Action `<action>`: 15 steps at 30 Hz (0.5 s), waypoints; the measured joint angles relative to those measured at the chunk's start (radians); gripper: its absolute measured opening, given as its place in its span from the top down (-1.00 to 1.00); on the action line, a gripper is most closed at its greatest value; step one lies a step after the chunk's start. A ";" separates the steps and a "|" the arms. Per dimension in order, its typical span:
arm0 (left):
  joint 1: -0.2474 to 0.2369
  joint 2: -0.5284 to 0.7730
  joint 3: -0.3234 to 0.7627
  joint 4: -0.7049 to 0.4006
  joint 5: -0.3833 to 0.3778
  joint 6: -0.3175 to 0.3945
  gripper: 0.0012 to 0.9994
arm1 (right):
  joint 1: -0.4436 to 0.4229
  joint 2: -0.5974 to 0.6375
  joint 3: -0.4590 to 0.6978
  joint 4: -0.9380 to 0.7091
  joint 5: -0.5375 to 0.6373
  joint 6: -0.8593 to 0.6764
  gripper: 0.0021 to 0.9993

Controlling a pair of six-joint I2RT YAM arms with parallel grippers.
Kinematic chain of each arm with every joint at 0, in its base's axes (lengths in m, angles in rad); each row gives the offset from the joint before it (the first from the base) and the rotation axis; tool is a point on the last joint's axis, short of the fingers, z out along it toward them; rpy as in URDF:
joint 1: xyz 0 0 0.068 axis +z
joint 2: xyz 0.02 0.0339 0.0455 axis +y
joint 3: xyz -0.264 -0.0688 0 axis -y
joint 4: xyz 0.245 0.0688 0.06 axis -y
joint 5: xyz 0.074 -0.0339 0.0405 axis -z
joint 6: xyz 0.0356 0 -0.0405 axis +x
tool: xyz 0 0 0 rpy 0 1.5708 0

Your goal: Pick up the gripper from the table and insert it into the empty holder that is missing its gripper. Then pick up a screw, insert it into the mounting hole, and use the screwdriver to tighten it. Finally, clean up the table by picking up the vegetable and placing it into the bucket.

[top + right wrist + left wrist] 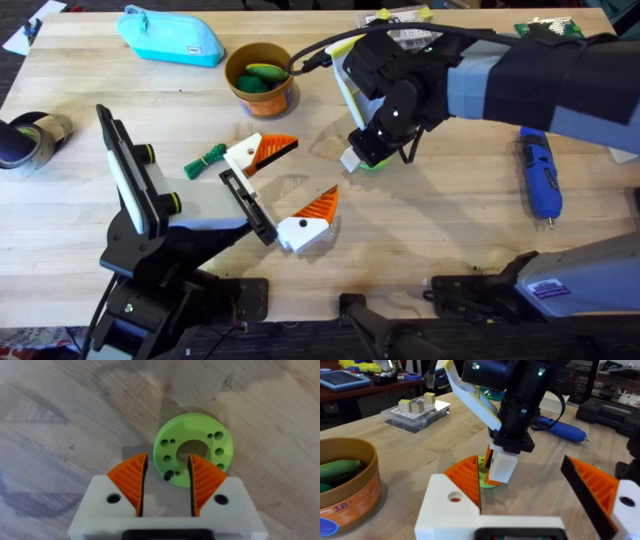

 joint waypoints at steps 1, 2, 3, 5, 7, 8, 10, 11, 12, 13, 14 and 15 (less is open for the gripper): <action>0.000 0.000 0.000 0.001 0.000 0.000 -0.98 | 0.000 0.000 0.000 -0.002 0.000 0.000 0.09; 0.000 0.000 0.000 0.002 0.000 0.000 -0.98 | 0.000 0.000 0.000 -0.003 -0.001 0.000 0.09; 0.000 0.000 0.000 0.002 0.000 0.000 -0.98 | 0.000 0.000 0.000 -0.003 -0.001 0.000 0.09; 0.000 0.000 0.000 0.002 0.000 0.000 -0.98 | 0.000 0.000 0.000 -0.017 -0.001 0.000 0.09; 0.000 0.000 0.000 0.002 0.000 0.000 -0.98 | -0.001 0.000 0.006 -0.053 -0.001 0.000 0.09; 0.000 0.000 0.000 0.002 0.000 0.000 -0.98 | -0.003 0.000 0.014 -0.083 -0.001 0.000 0.09; 0.000 0.000 0.000 0.002 0.000 0.000 -0.98 | -0.007 -0.005 0.032 -0.130 0.000 0.000 0.09; 0.000 0.000 0.000 0.002 0.000 0.000 -0.98 | -0.009 -0.011 0.041 -0.150 0.000 0.000 0.09; 0.000 0.000 0.000 0.002 0.000 0.000 -0.98 | -0.011 -0.021 0.048 -0.166 0.000 0.000 0.09; 0.000 0.000 0.000 0.002 0.000 0.000 -0.98 | -0.013 -0.036 0.053 -0.178 0.000 0.000 0.09; 0.000 0.000 0.000 0.002 0.000 0.000 -0.98 | -0.015 -0.056 0.056 -0.187 0.000 0.000 0.09; 0.000 0.000 0.000 0.002 0.000 0.000 -0.98 | -0.016 -0.080 0.057 -0.196 0.000 0.000 0.09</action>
